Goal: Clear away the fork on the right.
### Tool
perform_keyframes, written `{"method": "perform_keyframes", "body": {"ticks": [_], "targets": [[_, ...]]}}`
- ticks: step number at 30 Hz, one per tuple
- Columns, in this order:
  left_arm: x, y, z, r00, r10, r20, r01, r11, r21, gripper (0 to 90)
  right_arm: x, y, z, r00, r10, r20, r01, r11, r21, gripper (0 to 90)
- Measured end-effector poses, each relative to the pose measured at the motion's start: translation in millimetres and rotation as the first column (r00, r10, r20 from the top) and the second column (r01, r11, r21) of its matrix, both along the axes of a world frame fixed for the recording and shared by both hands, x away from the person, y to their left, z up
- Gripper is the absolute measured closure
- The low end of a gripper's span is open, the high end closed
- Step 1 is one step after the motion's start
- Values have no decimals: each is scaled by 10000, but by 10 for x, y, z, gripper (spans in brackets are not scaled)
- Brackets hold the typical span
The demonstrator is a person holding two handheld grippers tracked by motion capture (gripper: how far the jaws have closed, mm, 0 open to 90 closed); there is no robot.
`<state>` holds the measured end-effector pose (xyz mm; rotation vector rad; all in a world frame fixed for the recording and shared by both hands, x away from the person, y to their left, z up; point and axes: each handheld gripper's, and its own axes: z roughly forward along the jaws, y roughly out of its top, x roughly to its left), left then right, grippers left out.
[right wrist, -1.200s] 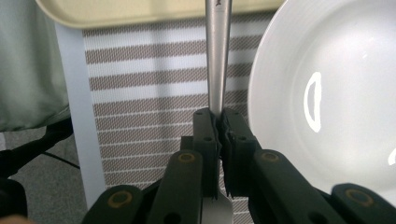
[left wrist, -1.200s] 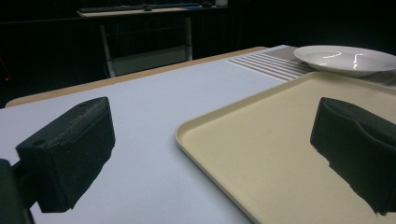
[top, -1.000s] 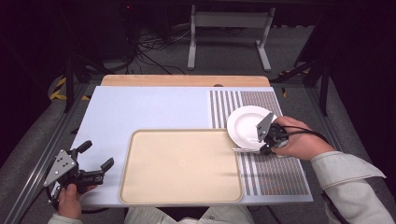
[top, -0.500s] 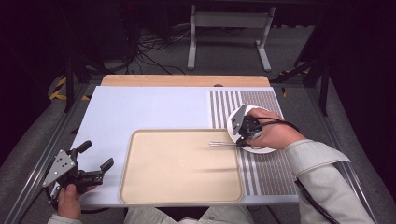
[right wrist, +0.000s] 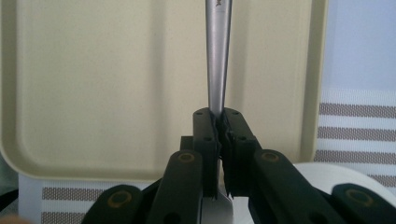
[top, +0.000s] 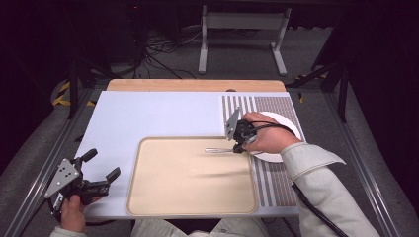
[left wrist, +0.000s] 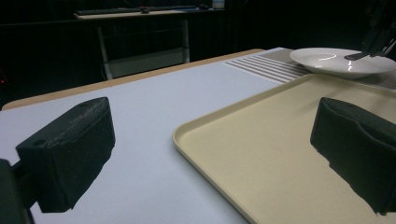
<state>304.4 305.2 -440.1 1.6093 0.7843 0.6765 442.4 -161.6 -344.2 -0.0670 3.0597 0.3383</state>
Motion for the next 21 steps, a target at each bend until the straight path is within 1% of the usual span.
{"method": "perform_keyframes", "body": {"ticks": [1,2,4,5,11,12,15,19,20,21], "targets": [[0,1,0,10000,5,-1,-5,10000,-4,6,7,29,-7,10000,-4,-19,4,10000,8,855],[0,1,0,10000,12,7,-12,10000,-16,6,23,58,-14,9999,142,-1,-142,9999,40,856],[2,-1,-2,10000,12,23,-12,10000,-32,6,32,112,-30,9999,125,-50,-125,9999,62,855],[1,1,-1,10000,8,-4,-8,10000,-9,6,46,139,-36,9997,243,-51,-243,9997,60,855],[1,11,1,10000,-11,1,11,10000,-47,6,97,265,-110,9995,232,-195,-229,9996,139,855],[1,12,1,10000,-11,-5,11,10000,-51,6,97,278,-127,9996,151,-243,-148,9998,127,855],[2,8,-1,10000,-9,22,9,10000,-82,6,115,315,-167,9995,195,-263,-192,9998,114,855],[2,5,0,10000,-20,11,20,9999,-104,6,125,376,-207,9989,275,-381,-264,9992,285,855],[1,4,1,10000,-23,23,24,9999,-110,6,127,392,-211,9987,332,-381,-323,9992,228,855],[-1,3,2,10000,-22,20,22,9999,-112,6,127,410,-223,9986,377,-366,-367,9989,280,855]]}}
